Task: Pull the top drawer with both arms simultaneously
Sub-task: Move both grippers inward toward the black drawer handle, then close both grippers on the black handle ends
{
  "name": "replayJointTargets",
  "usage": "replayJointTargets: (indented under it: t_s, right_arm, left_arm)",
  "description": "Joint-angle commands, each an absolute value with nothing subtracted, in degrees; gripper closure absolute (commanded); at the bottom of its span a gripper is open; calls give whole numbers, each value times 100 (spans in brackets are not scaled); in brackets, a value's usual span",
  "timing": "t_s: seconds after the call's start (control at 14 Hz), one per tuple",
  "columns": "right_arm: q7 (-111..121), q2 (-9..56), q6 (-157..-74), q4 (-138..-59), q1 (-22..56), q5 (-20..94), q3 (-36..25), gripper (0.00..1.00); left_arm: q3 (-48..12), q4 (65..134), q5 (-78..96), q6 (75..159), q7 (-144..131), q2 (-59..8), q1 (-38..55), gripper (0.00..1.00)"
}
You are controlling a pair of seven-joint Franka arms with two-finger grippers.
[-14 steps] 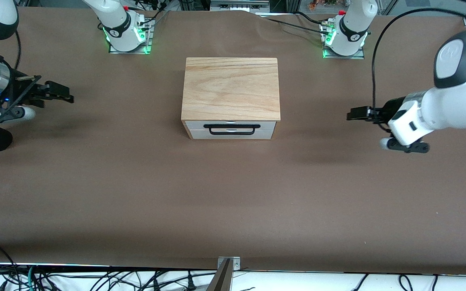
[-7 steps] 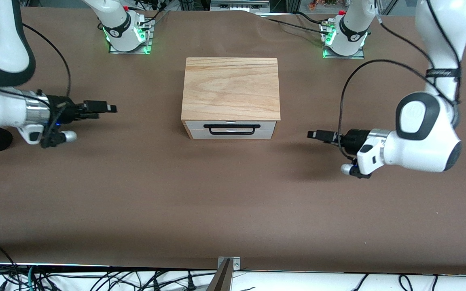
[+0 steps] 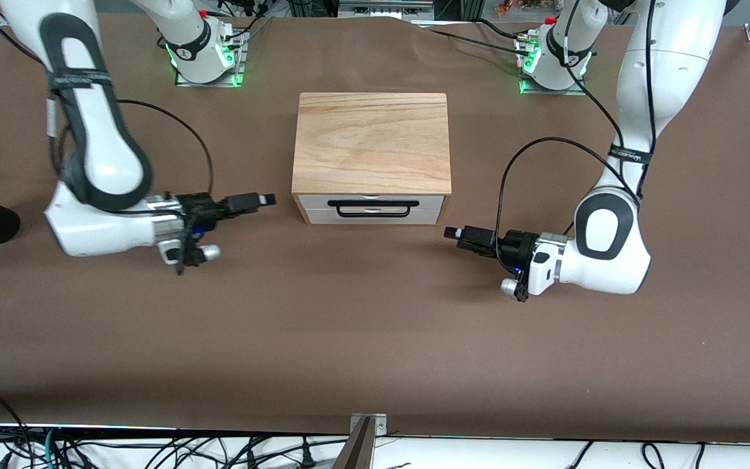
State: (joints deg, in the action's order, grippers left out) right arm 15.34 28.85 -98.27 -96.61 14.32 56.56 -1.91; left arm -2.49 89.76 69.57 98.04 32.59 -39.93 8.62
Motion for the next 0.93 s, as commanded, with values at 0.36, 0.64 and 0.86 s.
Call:
replayJointTargets:
  t_s: [0.36,0.64,0.86]
  right_arm:
    - [3978,3910,-10222,-9694,2065,8146,-220,0]
    - [4596,4043,-10213,-9773,2180,8429,-220,9]
    - [4939,4122,-10134,-9861,2180,8429,-220,30]
  left_arm:
    - [-421,10221,8515,10431,5071,-3867,1274,0]
    - [-694,10283,8552,10793,5089,-3876,1283,7]
    - [-703,10292,8552,10793,5098,-3876,1283,39]
